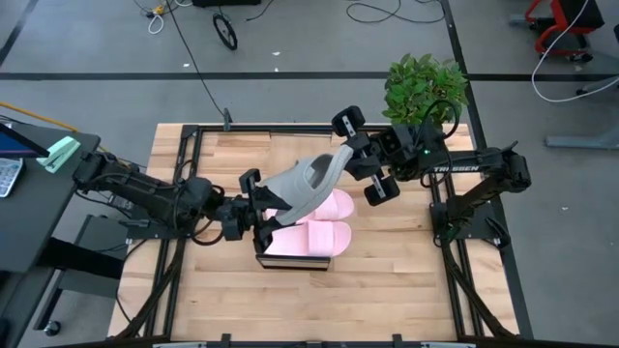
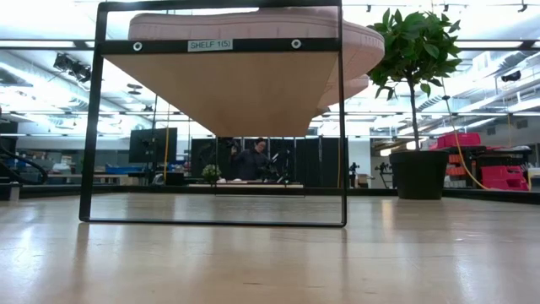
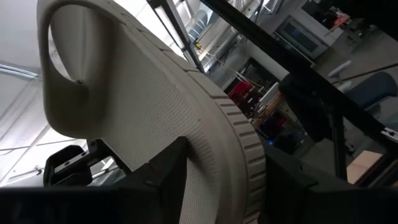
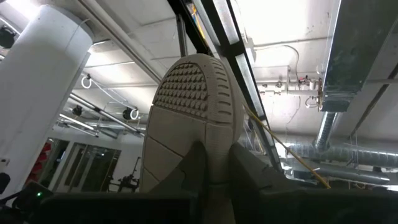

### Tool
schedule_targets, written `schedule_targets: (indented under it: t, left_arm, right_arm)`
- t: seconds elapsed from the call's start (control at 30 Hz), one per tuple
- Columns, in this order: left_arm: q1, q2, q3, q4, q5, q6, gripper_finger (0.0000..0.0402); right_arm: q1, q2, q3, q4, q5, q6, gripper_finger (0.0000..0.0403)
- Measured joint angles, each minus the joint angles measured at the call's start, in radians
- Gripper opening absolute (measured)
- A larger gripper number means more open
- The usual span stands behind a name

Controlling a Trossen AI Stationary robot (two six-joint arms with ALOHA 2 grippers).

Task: Pick and place slides into the shelf
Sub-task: Put the gray slides on top of the shelf

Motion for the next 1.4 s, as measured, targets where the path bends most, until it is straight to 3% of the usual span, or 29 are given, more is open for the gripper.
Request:
schedule_targets:
  t: [0.73, 1.1, 1.33, 1.4]
  left_arm:
    - [0.011, 0.000, 0.000, -0.009, -0.004, 0.037, 0.0214]
    - [0.016, 0.001, -0.002, -0.003, -0.001, 0.024, 0.0164]
    - [0.014, 0.001, -0.002, 0.003, -0.047, -0.015, 0.0106]
    - [0.014, 0.001, -0.002, 0.002, -0.055, -0.016, 0.0087]
  right_arm:
    - [0.011, 0.001, 0.000, 0.022, 0.064, 0.005, 0.0046]
    - [0.019, 0.002, 0.000, -0.020, 0.074, -0.012, 0.0045]
    - [0.018, 0.001, 0.002, -0.052, 0.070, 0.010, 0.0046]
    - [0.017, -0.001, 0.003, -0.083, 0.072, 0.006, 0.0063]
